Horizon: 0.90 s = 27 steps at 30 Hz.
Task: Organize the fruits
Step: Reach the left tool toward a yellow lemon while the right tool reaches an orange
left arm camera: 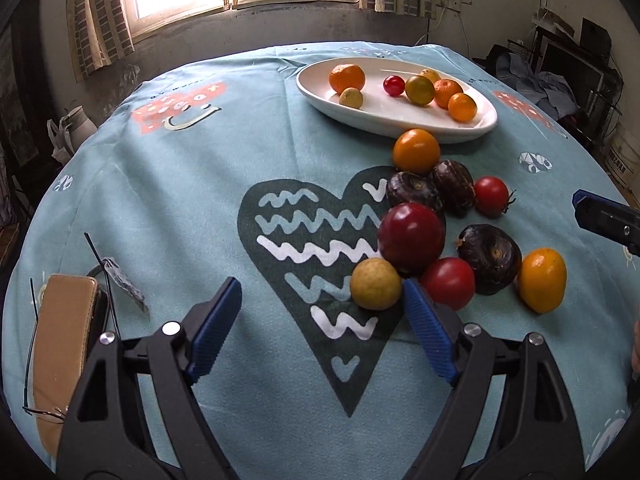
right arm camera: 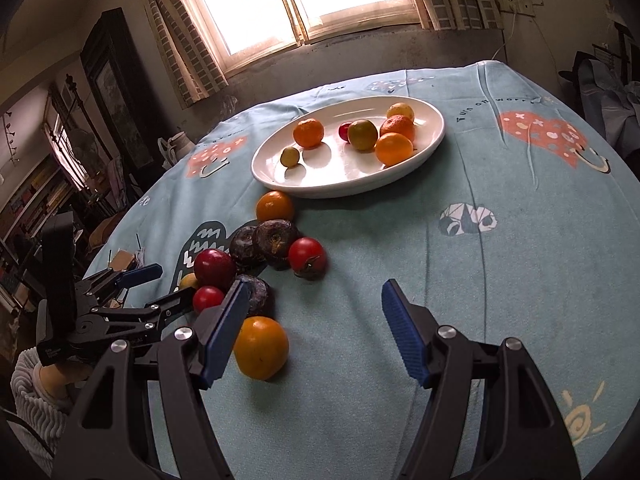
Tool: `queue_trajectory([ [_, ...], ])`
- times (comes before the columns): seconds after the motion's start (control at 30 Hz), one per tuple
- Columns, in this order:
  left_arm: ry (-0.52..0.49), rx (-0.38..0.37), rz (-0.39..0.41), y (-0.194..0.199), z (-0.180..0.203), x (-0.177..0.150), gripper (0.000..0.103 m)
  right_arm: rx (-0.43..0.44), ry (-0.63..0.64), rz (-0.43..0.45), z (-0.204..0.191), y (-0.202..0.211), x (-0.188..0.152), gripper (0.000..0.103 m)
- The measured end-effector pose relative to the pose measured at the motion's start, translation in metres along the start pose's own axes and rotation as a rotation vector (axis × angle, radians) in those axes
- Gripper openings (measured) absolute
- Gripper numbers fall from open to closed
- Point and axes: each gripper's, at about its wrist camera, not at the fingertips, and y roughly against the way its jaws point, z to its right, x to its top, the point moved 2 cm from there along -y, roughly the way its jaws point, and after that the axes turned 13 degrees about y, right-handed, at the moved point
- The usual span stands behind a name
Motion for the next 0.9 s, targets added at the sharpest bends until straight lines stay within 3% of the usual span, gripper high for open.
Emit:
queue_trajectory([
  [0.2,-0.045,0.048,-0.005,-0.007,0.009,0.002,0.083,0.014,0.046,-0.029,-0.010,-0.006,-0.004,0.070],
  [0.27,-0.051,0.033,-0.016,-0.008,0.010,0.002,0.081,0.028,0.084,-0.050,-0.018,-0.009,-0.006,0.069],
  [0.43,-0.074,-0.012,-0.022,-0.008,0.015,0.002,0.064,0.047,0.168,-0.093,-0.035,-0.018,-0.010,0.068],
  [0.67,-0.057,-0.064,-0.047,-0.013,0.015,0.003,0.056,0.058,0.158,-0.128,-0.033,-0.024,-0.012,0.066],
  [0.9,-0.079,-0.099,-0.047,-0.013,0.023,0.004,0.044,0.086,0.153,-0.158,-0.034,-0.031,-0.014,0.056],
])
